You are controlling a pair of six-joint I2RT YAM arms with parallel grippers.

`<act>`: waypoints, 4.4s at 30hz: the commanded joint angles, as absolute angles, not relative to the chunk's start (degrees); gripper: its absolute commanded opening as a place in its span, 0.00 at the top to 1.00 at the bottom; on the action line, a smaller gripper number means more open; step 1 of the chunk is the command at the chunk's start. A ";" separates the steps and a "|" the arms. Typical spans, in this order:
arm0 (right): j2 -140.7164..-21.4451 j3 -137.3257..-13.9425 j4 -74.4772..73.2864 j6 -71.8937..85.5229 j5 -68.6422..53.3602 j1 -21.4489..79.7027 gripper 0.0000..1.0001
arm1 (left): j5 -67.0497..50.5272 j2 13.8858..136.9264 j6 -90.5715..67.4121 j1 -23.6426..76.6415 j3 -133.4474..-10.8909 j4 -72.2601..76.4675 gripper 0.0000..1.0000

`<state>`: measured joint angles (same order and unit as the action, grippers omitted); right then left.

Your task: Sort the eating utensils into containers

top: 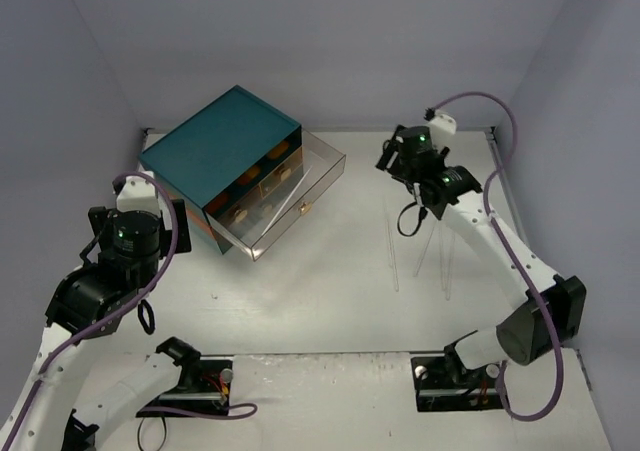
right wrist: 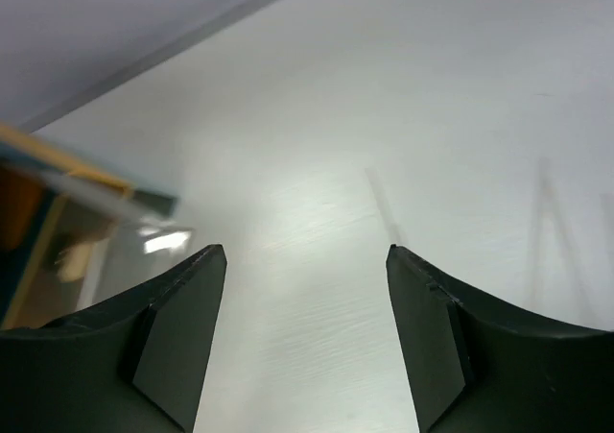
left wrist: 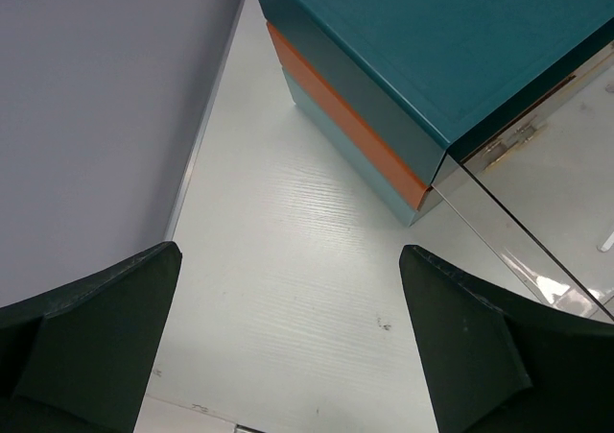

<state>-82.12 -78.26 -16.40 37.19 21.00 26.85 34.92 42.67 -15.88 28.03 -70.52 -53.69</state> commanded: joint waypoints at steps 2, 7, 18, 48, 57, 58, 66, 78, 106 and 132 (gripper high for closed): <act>-79.82 -67.01 -19.78 34.15 13.49 14.64 0.35 | 33.38 44.63 -15.73 27.69 -72.74 -49.69 0.03; -82.05 -60.96 -19.59 34.00 11.13 10.69 0.39 | 32.42 45.61 -15.82 27.68 -72.77 -49.74 0.03; -90.31 -51.68 -12.94 32.72 3.96 6.00 0.58 | 31.16 45.62 -15.73 27.69 -72.49 -49.90 0.03; -81.63 -72.94 -12.09 31.74 2.57 18.95 1.00 | 31.38 47.17 -15.79 27.69 -74.39 -49.83 0.02; -87.57 -92.66 -7.16 43.98 2.46 34.29 1.00 | 30.81 47.46 -16.52 27.69 -74.82 -49.83 0.03; -88.62 -93.13 -6.26 46.46 4.85 37.04 1.00 | 30.67 47.45 -16.54 27.69 -74.87 -49.83 0.03; -99.36 -100.40 -1.85 50.57 12.83 48.29 0.95 | 30.50 45.78 -16.52 27.69 -74.40 -50.11 0.03; -94.16 -94.19 -5.00 41.56 22.07 48.46 0.55 | 30.44 42.89 -16.07 27.69 -74.09 -50.71 0.02; -82.79 -50.09 -18.81 27.90 8.22 0.86 0.51 | 26.42 43.85 -16.72 27.69 -73.18 -50.42 0.03; -92.46 -44.62 -10.86 26.00 3.06 3.27 1.00 | 26.32 43.20 -16.87 27.69 -72.64 -50.45 0.03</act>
